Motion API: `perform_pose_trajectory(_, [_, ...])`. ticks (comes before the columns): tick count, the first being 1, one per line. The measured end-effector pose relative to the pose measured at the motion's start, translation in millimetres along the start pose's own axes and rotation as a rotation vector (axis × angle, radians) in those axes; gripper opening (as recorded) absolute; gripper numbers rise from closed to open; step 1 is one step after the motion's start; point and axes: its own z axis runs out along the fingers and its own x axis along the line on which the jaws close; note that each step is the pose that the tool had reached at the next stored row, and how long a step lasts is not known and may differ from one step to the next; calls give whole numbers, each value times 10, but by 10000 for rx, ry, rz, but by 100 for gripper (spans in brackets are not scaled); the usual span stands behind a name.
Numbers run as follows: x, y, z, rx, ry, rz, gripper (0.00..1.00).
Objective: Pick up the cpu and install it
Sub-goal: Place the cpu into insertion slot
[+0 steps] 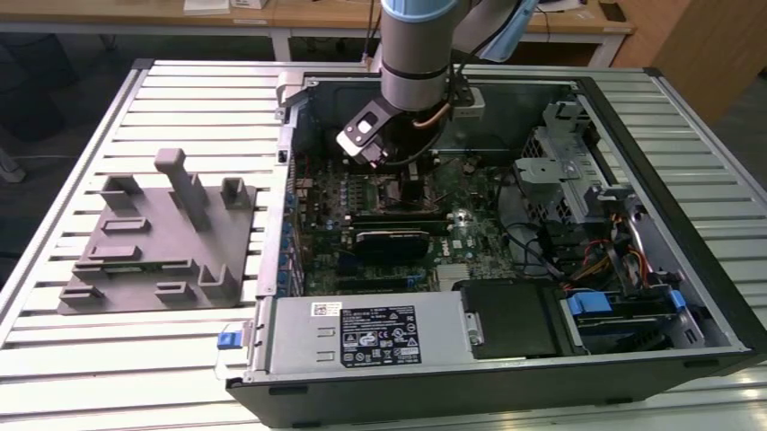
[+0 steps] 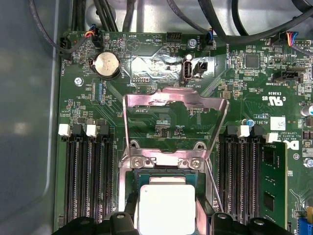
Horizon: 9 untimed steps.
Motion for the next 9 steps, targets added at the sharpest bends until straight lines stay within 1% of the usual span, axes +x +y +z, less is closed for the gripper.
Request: perform_pose_trajectory(9, [1,0,8,1,19,30,54])
